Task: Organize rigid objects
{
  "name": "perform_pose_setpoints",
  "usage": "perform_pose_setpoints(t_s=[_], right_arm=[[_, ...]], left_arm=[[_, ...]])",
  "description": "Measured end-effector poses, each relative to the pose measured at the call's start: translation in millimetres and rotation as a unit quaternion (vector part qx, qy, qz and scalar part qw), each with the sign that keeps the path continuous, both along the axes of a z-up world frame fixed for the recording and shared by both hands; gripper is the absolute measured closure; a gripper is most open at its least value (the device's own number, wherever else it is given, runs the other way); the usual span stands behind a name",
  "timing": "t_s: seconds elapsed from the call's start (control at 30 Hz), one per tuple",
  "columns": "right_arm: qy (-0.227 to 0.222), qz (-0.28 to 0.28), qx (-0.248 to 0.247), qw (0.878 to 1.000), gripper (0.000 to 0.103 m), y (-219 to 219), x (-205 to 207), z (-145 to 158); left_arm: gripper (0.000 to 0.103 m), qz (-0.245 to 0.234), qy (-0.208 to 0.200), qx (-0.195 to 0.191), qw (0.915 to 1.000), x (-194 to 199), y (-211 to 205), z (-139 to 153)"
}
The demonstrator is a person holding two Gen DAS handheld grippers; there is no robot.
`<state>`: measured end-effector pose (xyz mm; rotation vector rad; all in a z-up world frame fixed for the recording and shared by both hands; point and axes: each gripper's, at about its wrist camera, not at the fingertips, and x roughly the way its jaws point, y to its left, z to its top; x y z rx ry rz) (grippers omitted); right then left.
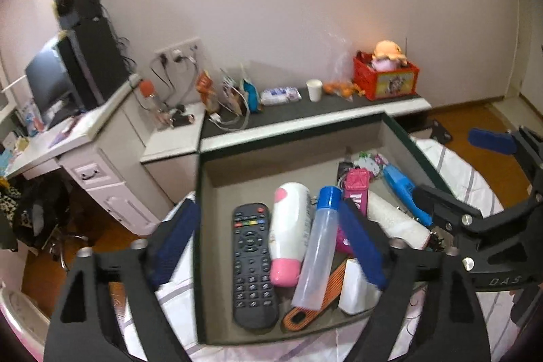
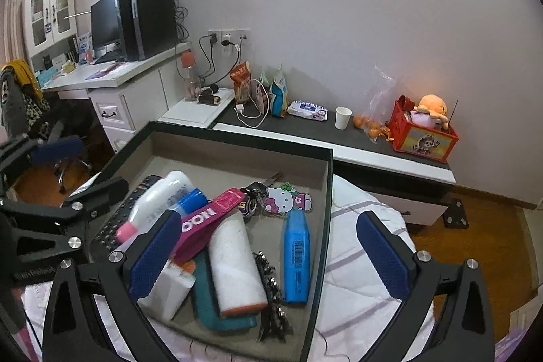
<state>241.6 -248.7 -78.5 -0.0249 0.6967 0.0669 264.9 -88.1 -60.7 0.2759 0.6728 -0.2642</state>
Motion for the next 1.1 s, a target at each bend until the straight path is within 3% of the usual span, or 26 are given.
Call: perform_pose_setpoints(t_s=[0.13,0.57,0.87,1.1], right_arm=[[-0.015,0.012,0.001,1.000,0.000,9.3,-23.1,17.1],[-0.103,0.029,0.007,0.994,0.000,56.6,-155.9,69.0],[-0.139,0.000,0.027,0.990,0.000,66.9,-212.2,90.7],[-0.148,0.000,0.036,0.988,0.000,72.7,-226.7,99.6]], left_arm=[[0.001,0.018,-0.027,-0.004,0.9994,-26.6,19.6,22.6],[0.000,0.057,-0.095,-0.027,0.9935,-171.2,69.2,63.9],[0.000,0.080,-0.116,-0.061,0.9882,-228.5,87.6,80.2],[0.000,0.092,-0.126,-0.069,0.9854,-245.6,95.1,88.4]])
